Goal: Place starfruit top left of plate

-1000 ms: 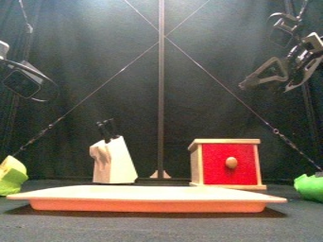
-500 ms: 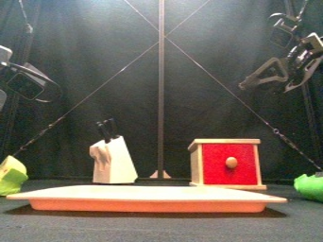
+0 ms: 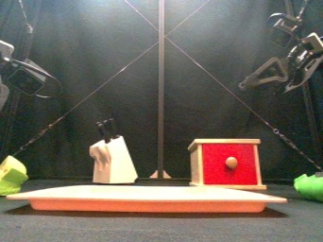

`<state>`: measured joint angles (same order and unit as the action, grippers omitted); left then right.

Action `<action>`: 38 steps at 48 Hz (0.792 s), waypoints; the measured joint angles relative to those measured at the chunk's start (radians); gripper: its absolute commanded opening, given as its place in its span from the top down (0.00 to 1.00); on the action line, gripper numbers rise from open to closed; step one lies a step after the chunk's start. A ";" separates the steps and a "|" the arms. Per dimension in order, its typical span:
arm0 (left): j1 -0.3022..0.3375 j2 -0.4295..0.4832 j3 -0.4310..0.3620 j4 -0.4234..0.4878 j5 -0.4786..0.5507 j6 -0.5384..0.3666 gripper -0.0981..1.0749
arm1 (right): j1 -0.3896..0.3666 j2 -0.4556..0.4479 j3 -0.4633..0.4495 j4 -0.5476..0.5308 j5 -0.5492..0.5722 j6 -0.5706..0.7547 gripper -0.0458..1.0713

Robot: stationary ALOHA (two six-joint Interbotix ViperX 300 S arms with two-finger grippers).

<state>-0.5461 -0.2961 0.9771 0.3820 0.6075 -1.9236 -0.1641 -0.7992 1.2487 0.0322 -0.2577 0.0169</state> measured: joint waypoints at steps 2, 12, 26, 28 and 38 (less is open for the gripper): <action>0.002 -0.005 0.000 0.002 0.002 0.000 0.18 | 0.000 -0.002 0.000 -0.002 0.000 0.000 0.95; 0.002 -0.011 0.000 0.002 0.003 0.000 0.18 | 0.000 0.000 0.000 0.000 0.000 0.000 0.95; 0.002 -0.011 0.000 0.002 0.003 0.000 0.18 | 0.000 0.000 0.000 0.000 0.000 0.000 0.95; 0.002 -0.011 0.000 0.002 0.005 0.002 0.18 | 0.000 0.000 0.000 0.000 0.000 0.000 0.95; 0.000 -0.011 -0.002 0.003 0.003 0.002 0.18 | 0.000 0.000 0.000 0.000 0.000 0.000 0.95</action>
